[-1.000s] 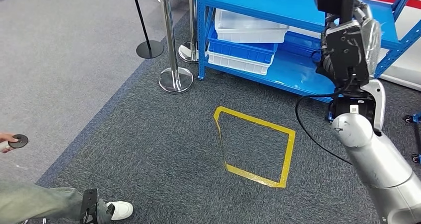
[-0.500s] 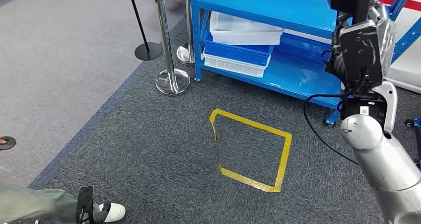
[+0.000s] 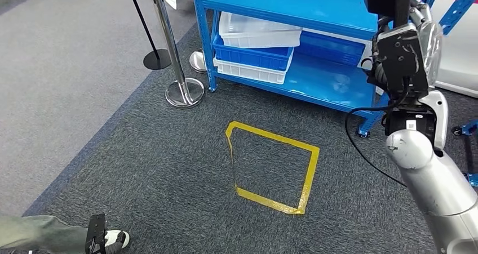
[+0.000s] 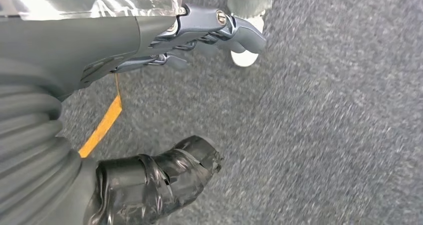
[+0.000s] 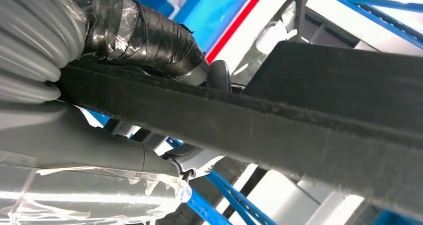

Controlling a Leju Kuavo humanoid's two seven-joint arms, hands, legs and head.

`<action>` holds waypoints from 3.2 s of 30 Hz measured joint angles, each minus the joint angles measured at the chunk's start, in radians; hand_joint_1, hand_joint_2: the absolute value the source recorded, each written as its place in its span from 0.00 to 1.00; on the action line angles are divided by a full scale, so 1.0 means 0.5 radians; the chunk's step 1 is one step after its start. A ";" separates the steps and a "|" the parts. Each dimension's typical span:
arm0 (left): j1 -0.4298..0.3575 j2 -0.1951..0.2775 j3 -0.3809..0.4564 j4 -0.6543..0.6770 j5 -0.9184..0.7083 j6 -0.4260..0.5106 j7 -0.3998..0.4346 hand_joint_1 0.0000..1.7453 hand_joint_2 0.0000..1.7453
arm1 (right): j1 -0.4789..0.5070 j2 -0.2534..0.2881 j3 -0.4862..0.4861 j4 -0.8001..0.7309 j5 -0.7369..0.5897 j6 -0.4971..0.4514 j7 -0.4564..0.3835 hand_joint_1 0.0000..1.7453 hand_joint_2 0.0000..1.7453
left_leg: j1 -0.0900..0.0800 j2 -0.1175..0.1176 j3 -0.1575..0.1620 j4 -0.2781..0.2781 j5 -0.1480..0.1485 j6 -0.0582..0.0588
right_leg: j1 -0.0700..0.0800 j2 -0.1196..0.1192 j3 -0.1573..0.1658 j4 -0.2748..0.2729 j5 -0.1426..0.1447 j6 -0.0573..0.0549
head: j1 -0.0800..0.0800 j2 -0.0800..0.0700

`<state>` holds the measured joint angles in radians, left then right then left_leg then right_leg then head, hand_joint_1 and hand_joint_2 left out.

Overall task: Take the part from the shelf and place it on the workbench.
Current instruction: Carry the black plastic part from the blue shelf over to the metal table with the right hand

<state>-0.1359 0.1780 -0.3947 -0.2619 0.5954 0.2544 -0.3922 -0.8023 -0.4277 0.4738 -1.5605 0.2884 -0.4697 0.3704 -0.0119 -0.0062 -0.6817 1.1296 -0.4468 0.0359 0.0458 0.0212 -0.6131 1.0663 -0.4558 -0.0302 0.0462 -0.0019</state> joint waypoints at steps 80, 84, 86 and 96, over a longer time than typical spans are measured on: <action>0.071 -0.027 0.003 0.016 -0.079 -0.021 0.093 0.00 1.00 | 0.015 -0.088 0.017 -0.139 0.061 0.230 0.105 1.00 1.00 | 0.051 0.003 0.122 -0.178 -0.001 -0.062 | -0.124 -0.032 -0.044 -0.009 0.035 0.095 | -0.082 0.000; 0.074 -0.026 0.003 0.019 -0.079 -0.026 0.093 0.00 1.00 | 0.020 -0.089 0.018 -0.146 0.063 0.233 0.107 1.00 1.00 | 0.054 0.004 0.099 -0.142 -0.030 -0.095 | -0.122 -0.024 -0.046 -0.023 0.046 0.042 | -0.094 0.000; 0.074 -0.026 0.003 0.019 -0.078 -0.033 0.091 0.00 1.00 | 0.021 -0.089 0.018 -0.153 0.064 0.234 0.107 1.00 1.00 | 0.055 0.005 0.016 0.039 -0.134 -0.107 | -0.121 -0.025 -0.042 -0.028 0.047 0.026 | -0.101 0.000; 0.078 -0.009 0.003 0.019 -0.076 -0.061 0.087 0.00 1.00 | 0.038 -0.089 0.025 -0.176 0.073 0.252 0.122 1.00 1.00 | -0.016 0.003 0.119 -0.182 0.002 0.044 | -0.074 -0.016 -0.030 -0.036 0.043 0.008 | -0.099 0.000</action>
<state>-0.0968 0.1733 -0.3933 -0.2522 0.5572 0.2239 -0.3487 -0.7835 -0.4720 0.4863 -1.6486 0.3247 -0.3436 0.4313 -0.0199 -0.0049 -0.6220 1.0384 -0.4456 0.0579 0.0088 0.0130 -0.6283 1.0484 -0.4342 -0.0264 -0.0031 -0.0019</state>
